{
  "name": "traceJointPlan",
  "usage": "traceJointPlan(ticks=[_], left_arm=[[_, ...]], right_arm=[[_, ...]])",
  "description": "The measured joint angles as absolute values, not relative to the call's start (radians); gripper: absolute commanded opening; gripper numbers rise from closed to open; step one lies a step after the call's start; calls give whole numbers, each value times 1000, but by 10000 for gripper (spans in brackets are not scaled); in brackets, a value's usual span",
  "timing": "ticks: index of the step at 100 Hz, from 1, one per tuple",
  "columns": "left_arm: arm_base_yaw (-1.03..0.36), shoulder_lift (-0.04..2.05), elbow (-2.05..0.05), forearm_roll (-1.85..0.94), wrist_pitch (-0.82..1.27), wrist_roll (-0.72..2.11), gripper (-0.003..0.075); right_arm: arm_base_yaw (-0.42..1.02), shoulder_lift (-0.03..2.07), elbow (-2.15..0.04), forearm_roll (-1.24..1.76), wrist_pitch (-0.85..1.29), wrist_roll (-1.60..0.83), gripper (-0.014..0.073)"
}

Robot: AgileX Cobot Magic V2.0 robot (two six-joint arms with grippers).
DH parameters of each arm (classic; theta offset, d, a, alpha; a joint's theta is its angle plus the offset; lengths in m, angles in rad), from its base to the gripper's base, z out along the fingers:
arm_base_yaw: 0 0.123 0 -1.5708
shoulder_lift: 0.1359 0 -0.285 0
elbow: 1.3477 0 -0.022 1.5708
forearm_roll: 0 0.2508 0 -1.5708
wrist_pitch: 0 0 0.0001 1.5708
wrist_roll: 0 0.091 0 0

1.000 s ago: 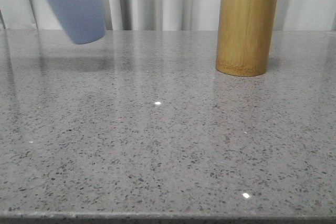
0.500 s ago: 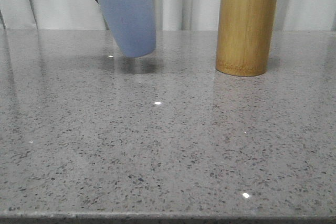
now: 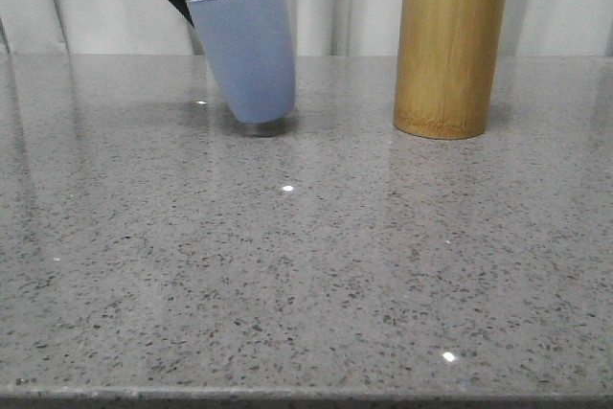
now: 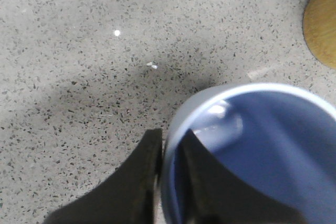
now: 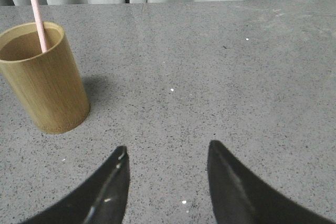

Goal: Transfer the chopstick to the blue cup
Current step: 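Lift the blue cup with the left gripper and carry it toward the bamboo cup, then set the blue cup down and open the left gripper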

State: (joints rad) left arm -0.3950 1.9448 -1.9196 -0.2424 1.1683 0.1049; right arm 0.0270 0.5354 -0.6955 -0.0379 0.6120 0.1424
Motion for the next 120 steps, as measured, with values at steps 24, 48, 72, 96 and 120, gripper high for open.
traceJointPlan(ticks=[24,48,72,96,120], left_arm=[[-395,1945,-1920,-242,1164,105,198],[-395,1945,-1920,-242,1183,105,288],[-395,1940,-1920,-246,1189,97,285],[-395,1858,-1920,-246,1161,95,282],[-356,1749,-1920,-216,1161,84,211]], right_arm=[[27,535,-696,-38,612,142,367],[27,535,-696,-38,612,142,367],[27,535,-696,-38,612,142,367],[27,535,-696,-38,612,142,367],[27,535,-696,-38,612,142,367]])
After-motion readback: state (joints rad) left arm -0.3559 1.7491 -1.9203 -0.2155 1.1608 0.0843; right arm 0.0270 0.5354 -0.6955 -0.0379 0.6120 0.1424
